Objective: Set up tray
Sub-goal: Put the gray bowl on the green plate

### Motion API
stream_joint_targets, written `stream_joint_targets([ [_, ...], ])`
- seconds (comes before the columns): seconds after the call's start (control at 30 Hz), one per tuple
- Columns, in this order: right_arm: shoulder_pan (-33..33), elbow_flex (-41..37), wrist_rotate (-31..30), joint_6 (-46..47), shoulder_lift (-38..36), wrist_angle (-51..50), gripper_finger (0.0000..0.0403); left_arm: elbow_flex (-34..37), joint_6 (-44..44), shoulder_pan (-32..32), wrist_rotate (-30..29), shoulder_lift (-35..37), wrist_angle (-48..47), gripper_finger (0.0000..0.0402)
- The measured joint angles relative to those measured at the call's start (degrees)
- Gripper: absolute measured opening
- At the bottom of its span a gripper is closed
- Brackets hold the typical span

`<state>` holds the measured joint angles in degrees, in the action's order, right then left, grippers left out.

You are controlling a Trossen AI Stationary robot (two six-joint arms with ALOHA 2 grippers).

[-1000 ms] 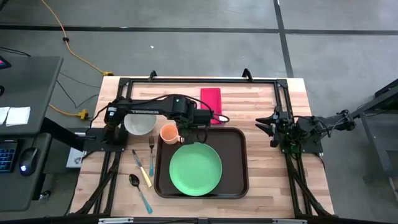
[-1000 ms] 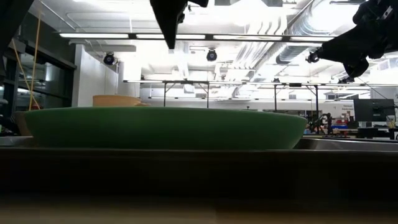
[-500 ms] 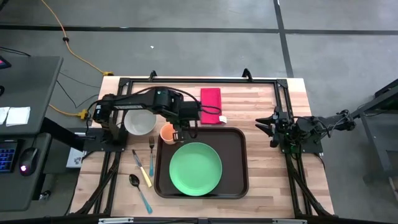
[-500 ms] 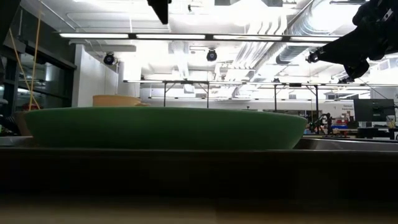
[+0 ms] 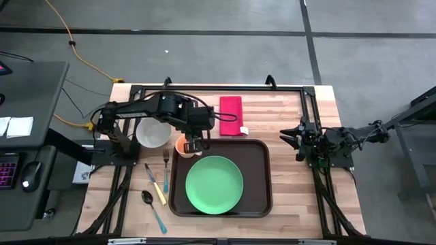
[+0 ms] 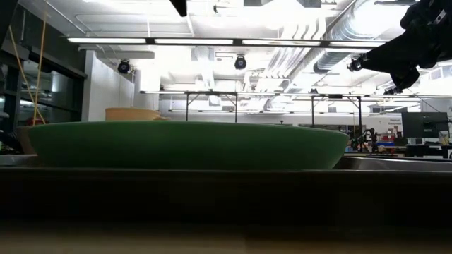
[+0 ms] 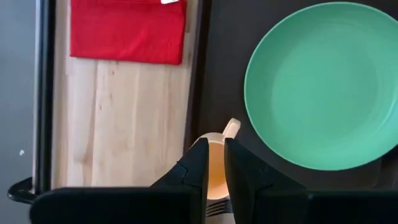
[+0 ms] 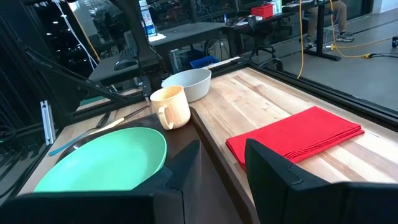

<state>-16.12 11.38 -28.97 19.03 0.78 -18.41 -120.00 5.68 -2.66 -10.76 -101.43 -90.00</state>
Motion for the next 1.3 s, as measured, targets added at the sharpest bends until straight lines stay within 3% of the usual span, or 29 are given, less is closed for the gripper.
stream_joint_targets([
  [0.5, 0.01, 0.0, 0.0, 0.0, 0.0, 0.0, 0.0103, -0.01, -11.65, 0.0, 2.47, 0.37, -0.02, 0.0081],
  [1.0, 0.01, 0.0, 0.0, 0.01, 0.0, -0.02, 0.0103, -0.01, -17.92, 0.0, 2.29, 0.37, -0.02, 0.0081],
  [1.3, 0.0, 0.0, 0.01, 0.02, -0.01, 0.0, 0.0103, -0.01, -16.74, 0.06, -4.86, 2.05, -0.04, 0.0081],
])
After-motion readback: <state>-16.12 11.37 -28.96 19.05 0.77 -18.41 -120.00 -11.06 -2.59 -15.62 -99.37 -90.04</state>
